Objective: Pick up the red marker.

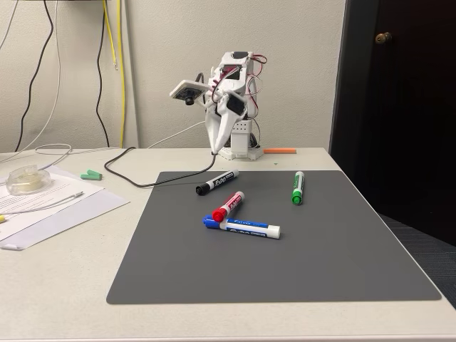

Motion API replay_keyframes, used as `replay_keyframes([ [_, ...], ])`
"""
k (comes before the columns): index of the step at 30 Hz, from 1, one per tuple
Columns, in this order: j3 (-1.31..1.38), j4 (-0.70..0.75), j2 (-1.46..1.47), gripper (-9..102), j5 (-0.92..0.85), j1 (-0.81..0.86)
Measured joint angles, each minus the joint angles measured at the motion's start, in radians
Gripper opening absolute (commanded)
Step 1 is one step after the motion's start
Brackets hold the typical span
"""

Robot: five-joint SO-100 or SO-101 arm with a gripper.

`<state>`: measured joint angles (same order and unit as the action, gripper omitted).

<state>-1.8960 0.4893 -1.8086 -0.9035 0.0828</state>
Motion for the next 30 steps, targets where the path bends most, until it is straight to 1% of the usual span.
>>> replay_keyframes([
  [4,0.147,0.140,0.097,0,-0.143,-0.002],
  [5,0.198,0.192,0.124,0,-0.201,-0.006],
  [8,0.258,0.296,0.170,0,-0.305,-0.025],
  [11,0.268,0.356,0.212,6,-0.390,-0.043],
  [15,0.273,0.390,0.261,14,-0.448,-0.044],
  [21,0.273,0.382,0.345,25,-0.477,-0.044],
  [30,0.275,0.345,0.402,30,-0.499,-0.066],
])
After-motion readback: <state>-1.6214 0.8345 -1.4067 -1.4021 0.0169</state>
